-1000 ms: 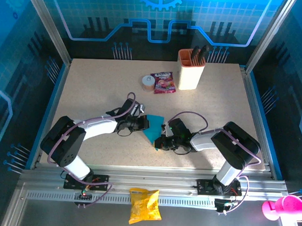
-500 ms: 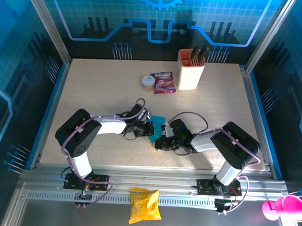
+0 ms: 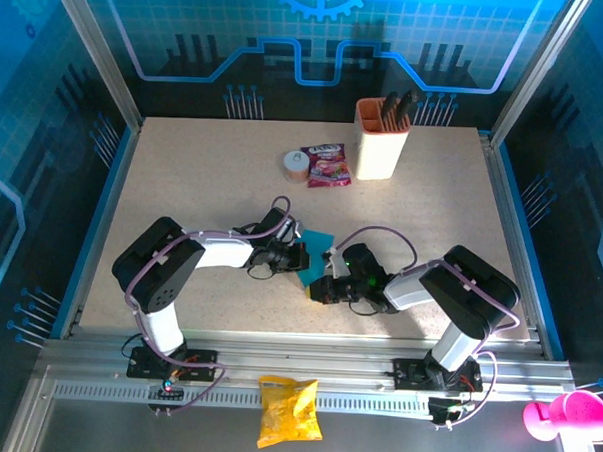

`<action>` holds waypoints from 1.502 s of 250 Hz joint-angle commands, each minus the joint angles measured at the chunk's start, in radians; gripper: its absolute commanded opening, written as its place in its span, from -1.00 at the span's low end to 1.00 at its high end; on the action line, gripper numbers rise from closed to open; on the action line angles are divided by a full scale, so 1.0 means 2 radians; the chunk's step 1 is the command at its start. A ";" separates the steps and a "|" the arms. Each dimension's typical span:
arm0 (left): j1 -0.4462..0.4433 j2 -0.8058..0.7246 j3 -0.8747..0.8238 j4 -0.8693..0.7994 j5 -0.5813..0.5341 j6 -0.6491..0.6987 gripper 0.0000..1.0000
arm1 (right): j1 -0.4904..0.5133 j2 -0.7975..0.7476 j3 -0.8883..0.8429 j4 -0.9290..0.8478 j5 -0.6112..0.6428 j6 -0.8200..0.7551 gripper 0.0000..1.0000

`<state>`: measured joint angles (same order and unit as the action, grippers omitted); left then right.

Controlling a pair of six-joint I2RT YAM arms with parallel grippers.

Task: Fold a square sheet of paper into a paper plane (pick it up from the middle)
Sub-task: Third fold the triangle at the center of the table.

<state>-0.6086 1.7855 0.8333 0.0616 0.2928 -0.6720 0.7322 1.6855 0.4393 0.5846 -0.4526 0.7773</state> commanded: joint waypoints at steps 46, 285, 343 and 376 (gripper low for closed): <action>0.005 0.025 -0.012 -0.028 -0.018 -0.004 -1.00 | 0.046 0.016 -0.009 -0.220 0.031 -0.011 -1.00; 0.007 0.025 -0.009 -0.032 -0.021 -0.002 -1.00 | 0.085 -0.054 -0.028 -0.288 0.064 0.049 -1.00; 0.009 0.015 -0.029 -0.031 -0.036 -0.042 -1.00 | 0.039 -0.211 0.010 -0.434 0.110 0.012 -1.00; 0.007 0.008 -0.055 -0.003 -0.041 -0.085 -1.00 | 0.026 -0.239 0.043 -0.456 0.119 0.006 -1.00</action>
<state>-0.6041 1.7844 0.8032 0.1154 0.3168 -0.7517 0.8024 1.2430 0.4580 -0.1654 -0.2390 0.8188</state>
